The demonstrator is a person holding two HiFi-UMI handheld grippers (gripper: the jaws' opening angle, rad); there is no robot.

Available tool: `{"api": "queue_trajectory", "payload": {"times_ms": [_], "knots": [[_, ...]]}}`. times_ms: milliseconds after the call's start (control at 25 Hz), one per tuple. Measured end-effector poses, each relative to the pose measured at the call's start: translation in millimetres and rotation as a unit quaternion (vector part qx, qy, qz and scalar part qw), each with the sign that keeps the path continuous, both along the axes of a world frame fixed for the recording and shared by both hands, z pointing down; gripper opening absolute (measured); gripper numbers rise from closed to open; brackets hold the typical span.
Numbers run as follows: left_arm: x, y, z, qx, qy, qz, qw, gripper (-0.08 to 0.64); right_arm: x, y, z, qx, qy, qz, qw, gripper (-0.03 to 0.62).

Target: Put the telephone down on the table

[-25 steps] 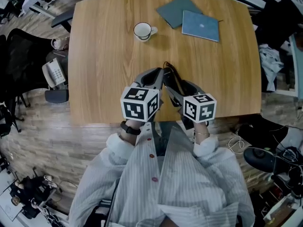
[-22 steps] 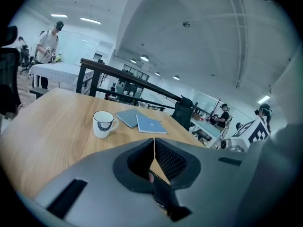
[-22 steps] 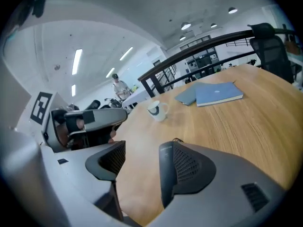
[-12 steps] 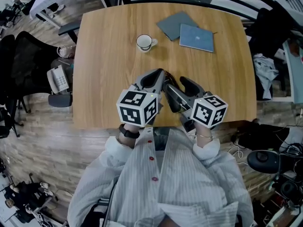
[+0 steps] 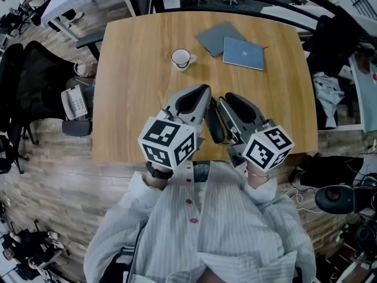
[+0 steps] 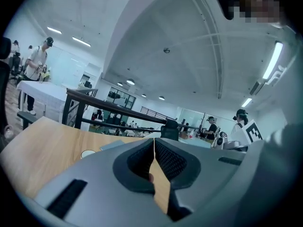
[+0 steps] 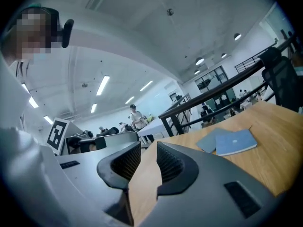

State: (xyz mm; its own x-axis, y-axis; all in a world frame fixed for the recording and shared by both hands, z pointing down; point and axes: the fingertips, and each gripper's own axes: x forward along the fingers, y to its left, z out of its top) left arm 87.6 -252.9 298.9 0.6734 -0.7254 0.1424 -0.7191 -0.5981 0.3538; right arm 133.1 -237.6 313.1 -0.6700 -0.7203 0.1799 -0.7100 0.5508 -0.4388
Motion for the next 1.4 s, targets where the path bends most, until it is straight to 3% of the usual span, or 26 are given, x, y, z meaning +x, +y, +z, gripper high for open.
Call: {"api": "queue_trajectory", "payload": {"times_ms": [280, 1400], "knots": [[3, 7, -15, 0.018, 0.011, 0.012, 0.9997, 0.017, 1, 3, -24, 0.047, 0.022, -0.002, 0.999, 0.055], [7, 9, -16, 0.018, 0.012, 0.013, 0.9997, 0.017, 0, 1, -21, 0.039, 0.054, -0.017, 0.998, 0.035]]}}
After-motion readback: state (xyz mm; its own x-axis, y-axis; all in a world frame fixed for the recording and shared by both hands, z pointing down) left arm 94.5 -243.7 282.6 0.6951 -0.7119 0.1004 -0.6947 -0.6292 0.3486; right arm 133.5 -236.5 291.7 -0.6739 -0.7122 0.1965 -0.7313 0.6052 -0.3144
